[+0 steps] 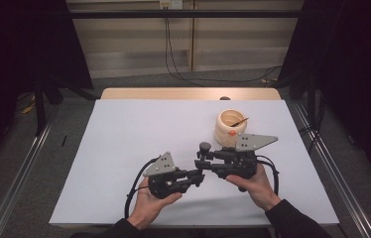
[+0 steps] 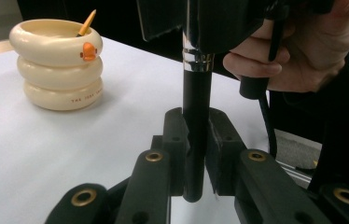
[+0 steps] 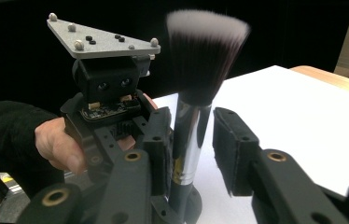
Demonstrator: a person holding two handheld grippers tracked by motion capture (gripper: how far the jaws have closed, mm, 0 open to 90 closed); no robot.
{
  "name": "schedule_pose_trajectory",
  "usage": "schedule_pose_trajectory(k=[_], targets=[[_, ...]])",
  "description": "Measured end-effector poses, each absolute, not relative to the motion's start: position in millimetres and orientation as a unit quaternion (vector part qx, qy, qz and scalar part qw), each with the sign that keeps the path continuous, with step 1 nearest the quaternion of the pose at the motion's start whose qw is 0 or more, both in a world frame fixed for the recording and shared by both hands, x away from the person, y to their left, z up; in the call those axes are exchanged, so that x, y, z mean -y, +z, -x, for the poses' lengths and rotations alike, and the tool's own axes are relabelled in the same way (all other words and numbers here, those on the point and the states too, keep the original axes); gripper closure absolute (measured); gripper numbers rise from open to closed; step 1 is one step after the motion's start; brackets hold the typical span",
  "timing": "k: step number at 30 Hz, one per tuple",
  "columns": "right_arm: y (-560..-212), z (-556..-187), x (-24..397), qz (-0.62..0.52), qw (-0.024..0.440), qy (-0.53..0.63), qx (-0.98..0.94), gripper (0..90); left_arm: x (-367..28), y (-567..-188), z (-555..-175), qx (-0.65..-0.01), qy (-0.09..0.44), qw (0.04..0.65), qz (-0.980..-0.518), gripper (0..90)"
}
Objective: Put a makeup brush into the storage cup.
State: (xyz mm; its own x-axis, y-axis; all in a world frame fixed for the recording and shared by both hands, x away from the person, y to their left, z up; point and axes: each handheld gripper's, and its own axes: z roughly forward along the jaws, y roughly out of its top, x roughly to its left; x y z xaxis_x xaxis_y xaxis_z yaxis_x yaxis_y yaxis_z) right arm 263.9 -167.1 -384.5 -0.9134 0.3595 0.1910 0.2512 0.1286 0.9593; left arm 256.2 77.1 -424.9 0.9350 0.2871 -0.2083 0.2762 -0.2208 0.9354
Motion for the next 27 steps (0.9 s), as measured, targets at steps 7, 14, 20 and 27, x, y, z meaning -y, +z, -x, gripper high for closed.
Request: schedule_pose_trajectory(k=[7, 14, 20, 27], targets=[[-385.2, -263.8, 165.0, -0.203, 0.038, 0.625, -0.752, 76.8, -77.5, -425.8, -256.5, -0.181, 0.008, 0.595, -0.783, 79.6], [-384.6, -263.6, 163.9, -0.204, 0.035, 0.623, -0.754, 77.7, -76.8, -428.5, -256.7, -0.182, 0.009, 0.603, -0.777, 79.5], [-383.7, -263.2, 163.2, -0.201, 0.036, 0.622, -0.756, 77.9, -78.0, -429.9, -256.8, -0.185, 0.010, 0.607, -0.773, 78.6], [-381.7, -261.8, 162.3, -0.200, 0.042, 0.622, -0.756, 78.0, -77.2, -429.6, -255.0, -0.192, 0.032, 0.606, -0.771, 63.2]])
